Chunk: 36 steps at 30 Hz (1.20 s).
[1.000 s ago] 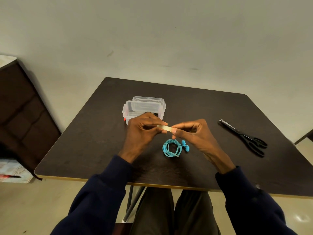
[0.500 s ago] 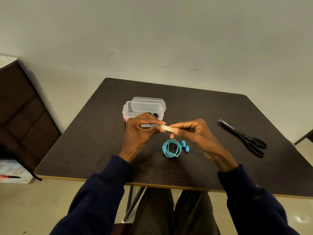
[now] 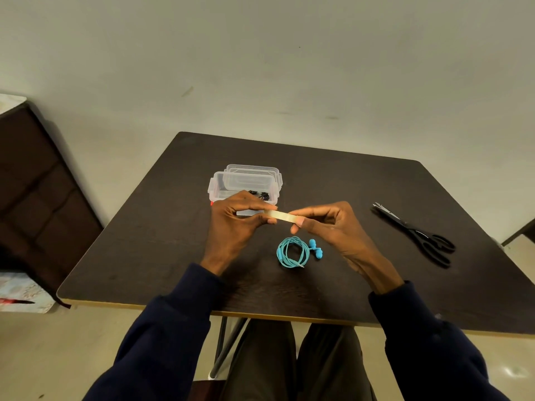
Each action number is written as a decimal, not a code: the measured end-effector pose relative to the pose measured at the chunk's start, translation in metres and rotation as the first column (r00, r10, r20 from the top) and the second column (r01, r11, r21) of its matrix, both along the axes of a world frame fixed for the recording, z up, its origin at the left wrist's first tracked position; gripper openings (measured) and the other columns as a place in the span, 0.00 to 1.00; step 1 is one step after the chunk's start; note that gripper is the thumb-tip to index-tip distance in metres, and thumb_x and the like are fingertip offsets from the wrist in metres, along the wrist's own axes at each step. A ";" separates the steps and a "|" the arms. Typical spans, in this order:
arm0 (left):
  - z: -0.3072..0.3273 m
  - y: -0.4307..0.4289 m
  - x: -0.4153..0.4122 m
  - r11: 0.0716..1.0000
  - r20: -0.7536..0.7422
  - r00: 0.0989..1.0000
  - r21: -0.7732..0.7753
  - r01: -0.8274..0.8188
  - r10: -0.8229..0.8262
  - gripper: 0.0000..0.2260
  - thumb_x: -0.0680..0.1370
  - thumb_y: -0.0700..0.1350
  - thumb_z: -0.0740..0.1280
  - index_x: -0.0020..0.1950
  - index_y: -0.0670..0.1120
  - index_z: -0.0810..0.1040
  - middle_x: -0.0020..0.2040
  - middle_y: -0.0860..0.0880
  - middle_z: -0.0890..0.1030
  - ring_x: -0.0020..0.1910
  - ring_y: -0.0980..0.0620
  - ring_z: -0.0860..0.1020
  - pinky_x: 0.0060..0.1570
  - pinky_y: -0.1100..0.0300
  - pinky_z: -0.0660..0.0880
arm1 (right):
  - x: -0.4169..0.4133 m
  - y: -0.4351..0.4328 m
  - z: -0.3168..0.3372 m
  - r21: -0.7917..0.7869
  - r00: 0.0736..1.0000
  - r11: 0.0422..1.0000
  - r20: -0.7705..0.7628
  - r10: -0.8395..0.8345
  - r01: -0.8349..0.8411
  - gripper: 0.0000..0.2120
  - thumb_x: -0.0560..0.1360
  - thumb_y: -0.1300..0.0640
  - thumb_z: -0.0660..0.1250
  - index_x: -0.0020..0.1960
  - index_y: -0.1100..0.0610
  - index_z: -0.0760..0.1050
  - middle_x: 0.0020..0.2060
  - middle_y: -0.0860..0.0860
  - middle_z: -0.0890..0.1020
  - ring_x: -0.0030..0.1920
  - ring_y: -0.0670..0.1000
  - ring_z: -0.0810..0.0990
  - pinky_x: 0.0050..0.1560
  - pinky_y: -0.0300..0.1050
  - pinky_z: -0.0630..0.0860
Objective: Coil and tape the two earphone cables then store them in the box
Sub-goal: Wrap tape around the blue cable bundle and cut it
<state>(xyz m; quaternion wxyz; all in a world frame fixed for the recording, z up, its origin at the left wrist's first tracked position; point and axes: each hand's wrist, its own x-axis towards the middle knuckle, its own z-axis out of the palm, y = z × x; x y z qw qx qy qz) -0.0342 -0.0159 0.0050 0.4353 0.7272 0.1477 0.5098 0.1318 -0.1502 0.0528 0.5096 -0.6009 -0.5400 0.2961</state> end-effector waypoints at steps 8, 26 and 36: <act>-0.002 -0.008 0.002 0.997 -0.063 0.997 0.068 -0.040 0.044 0.11 0.70 0.42 0.77 0.50 0.52 0.83 0.47 0.52 0.83 0.50 0.64 0.80 0.53 0.71 0.76 | -0.009 0.001 -0.010 0.021 0.990 0.989 -0.001 -0.144 0.144 0.07 0.75 0.65 0.71 0.47 0.54 0.85 0.35 0.53 0.86 0.38 0.50 0.85 0.45 0.41 0.82; 0.001 0.003 -0.001 0.996 -0.033 0.996 -0.001 0.089 -0.089 0.13 0.70 0.38 0.77 0.54 0.41 0.85 0.51 0.44 0.85 0.54 0.48 0.83 0.58 0.57 0.80 | 0.000 -0.002 0.003 0.016 0.999 1.000 -0.033 -0.020 0.020 0.10 0.77 0.66 0.68 0.52 0.55 0.83 0.39 0.51 0.87 0.46 0.50 0.86 0.51 0.37 0.79; 0.007 -0.008 0.000 0.999 -0.078 0.997 0.052 0.003 0.001 0.09 0.70 0.38 0.78 0.49 0.40 0.86 0.47 0.45 0.85 0.48 0.51 0.83 0.55 0.65 0.78 | -0.012 0.004 -0.004 0.026 0.992 0.992 -0.010 -0.123 0.124 0.07 0.74 0.61 0.74 0.45 0.50 0.85 0.36 0.51 0.87 0.37 0.48 0.86 0.41 0.35 0.80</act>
